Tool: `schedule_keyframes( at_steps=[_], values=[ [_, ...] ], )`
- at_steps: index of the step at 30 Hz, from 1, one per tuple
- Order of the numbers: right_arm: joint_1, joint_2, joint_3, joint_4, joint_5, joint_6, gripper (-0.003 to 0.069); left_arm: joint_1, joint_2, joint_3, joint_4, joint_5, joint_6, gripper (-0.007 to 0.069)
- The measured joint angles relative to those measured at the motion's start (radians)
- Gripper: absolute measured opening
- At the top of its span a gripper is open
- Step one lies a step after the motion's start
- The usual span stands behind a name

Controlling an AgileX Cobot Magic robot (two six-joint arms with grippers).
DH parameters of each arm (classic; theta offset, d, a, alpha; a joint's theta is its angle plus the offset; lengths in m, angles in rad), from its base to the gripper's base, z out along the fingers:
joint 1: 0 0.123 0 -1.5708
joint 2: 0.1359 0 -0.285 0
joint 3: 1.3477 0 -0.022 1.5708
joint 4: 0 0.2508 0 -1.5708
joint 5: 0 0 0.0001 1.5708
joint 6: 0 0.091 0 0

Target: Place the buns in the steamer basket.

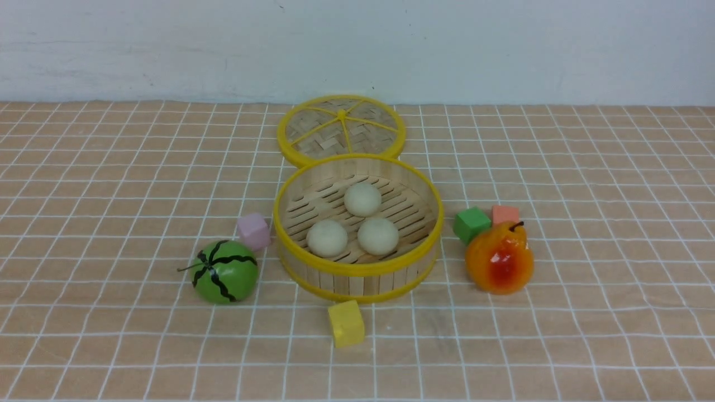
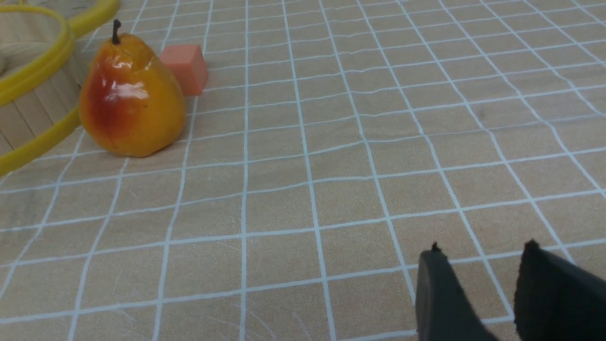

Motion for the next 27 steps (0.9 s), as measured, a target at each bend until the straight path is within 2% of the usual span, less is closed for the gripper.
schedule_keyframes(
  at_steps=[3, 6, 27],
  values=[
    [0.000, 0.000, 0.000, 0.000, 0.000, 0.000, 0.0241, 0.000, -0.145, 0.182, 0.056, -0.013, -0.068, -0.0013],
    [0.000, 0.000, 0.000, 0.000, 0.000, 0.000, 0.0241, 0.000, -0.194, 0.251, 0.065, -0.006, -0.082, -0.0013],
    [0.000, 0.000, 0.000, 0.000, 0.000, 0.000, 0.0241, 0.000, -0.193, 0.266, 0.049, -0.048, -0.063, -0.0013]
  ],
)
